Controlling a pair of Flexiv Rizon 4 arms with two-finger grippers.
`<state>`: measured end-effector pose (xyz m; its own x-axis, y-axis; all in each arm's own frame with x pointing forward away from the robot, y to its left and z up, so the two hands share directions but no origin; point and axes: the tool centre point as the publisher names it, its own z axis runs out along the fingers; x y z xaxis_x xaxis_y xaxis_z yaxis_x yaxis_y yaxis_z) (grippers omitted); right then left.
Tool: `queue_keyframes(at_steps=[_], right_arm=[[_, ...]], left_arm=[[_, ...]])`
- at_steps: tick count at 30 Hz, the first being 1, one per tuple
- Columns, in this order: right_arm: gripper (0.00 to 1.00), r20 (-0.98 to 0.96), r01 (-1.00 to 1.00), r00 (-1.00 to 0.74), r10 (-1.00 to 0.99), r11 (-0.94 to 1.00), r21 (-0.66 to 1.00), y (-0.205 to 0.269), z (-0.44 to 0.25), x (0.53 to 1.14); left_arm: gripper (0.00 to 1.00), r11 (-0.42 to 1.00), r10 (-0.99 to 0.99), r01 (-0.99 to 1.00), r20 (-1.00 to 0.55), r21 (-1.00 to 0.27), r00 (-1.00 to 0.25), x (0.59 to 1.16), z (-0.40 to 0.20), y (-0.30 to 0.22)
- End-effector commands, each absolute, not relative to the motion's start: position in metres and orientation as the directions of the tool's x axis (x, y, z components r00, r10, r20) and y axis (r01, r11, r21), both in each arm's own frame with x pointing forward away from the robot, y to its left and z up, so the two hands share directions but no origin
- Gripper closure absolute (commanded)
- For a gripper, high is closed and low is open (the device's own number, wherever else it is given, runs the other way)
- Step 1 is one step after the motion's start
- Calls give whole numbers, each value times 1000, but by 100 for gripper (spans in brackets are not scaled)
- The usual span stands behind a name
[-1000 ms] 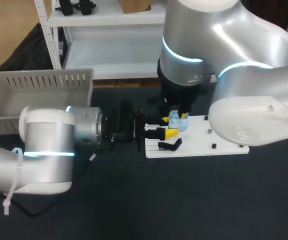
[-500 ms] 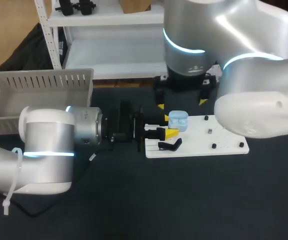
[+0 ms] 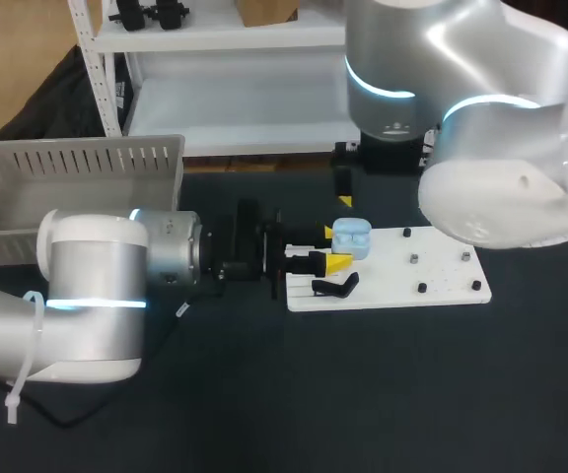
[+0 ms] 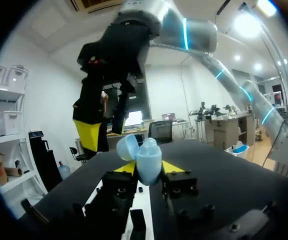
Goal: Pick up each earbud case from the left stands, insert the matching earbuds, close the lid, and place the case in the box.
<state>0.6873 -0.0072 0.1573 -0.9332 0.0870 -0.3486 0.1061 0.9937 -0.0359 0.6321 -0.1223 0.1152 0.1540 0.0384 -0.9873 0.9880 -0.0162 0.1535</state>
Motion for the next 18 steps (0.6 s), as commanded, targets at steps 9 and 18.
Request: queue_keyframes(at_steps=[9,18], right_arm=[[0,-291,101,-954,75,992,-76,-18,146,661],[0,-296,94,-952,73,994,-58,-18,154,639]], left_arm=[[100,-15,39,988,-987,154,155,632,115,-122],[100,-15,39,988,-987,154,155,632,115,-122]])
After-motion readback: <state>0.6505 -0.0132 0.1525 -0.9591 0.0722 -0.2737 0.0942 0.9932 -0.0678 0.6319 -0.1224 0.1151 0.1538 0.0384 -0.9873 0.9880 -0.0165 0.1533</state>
